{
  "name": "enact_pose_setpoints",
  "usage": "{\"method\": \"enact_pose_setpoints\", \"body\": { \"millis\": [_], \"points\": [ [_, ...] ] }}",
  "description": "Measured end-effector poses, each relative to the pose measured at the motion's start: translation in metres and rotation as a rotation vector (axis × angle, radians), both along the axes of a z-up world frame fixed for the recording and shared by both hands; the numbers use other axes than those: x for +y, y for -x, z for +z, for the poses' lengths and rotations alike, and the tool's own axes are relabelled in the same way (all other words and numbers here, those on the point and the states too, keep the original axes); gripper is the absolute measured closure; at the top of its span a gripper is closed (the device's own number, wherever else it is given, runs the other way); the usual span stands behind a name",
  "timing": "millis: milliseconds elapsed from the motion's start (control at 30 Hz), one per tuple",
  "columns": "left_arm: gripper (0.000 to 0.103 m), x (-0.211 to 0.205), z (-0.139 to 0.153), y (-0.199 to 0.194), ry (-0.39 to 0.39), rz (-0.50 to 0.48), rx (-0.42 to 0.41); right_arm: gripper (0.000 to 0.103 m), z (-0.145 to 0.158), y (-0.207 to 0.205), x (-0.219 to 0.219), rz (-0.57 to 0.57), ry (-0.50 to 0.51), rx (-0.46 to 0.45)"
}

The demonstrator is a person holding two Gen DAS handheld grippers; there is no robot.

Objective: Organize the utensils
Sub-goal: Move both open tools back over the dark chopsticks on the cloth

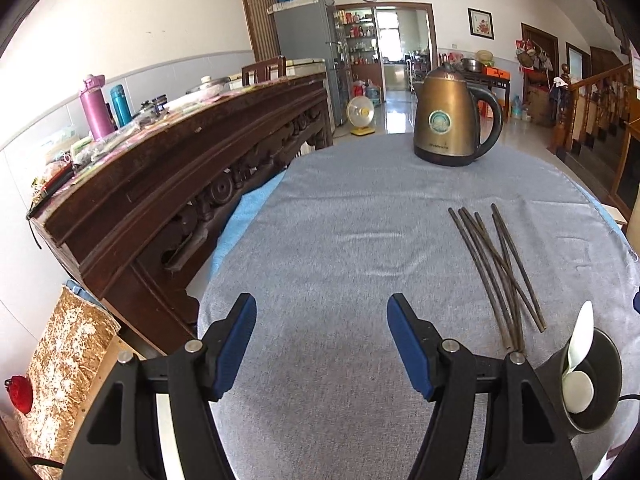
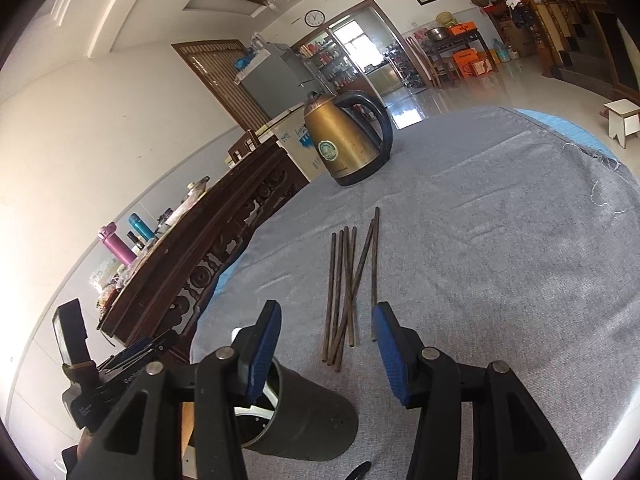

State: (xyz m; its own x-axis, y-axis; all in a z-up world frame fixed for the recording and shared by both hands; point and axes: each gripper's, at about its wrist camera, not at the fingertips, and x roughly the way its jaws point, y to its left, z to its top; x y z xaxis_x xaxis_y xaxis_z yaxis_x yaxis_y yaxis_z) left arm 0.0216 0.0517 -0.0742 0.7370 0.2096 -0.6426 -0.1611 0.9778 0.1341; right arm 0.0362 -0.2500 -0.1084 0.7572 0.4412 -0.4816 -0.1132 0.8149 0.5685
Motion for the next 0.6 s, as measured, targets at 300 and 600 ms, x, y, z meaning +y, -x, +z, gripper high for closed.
{"method": "enact_pose_setpoints", "body": {
  "millis": [300, 600],
  "points": [
    [0.034, -0.006, -0.014, -0.022, -0.006, -0.039, 0.045, 0.048, -0.009, -0.023, 0.002, -0.028, 0.091, 0.082],
    [0.034, -0.019, -0.037, -0.077, 0.023, -0.168, 0.161, 0.048, -0.022, -0.086, 0.007, 0.007, 0.155, 0.212]
  ]
}}
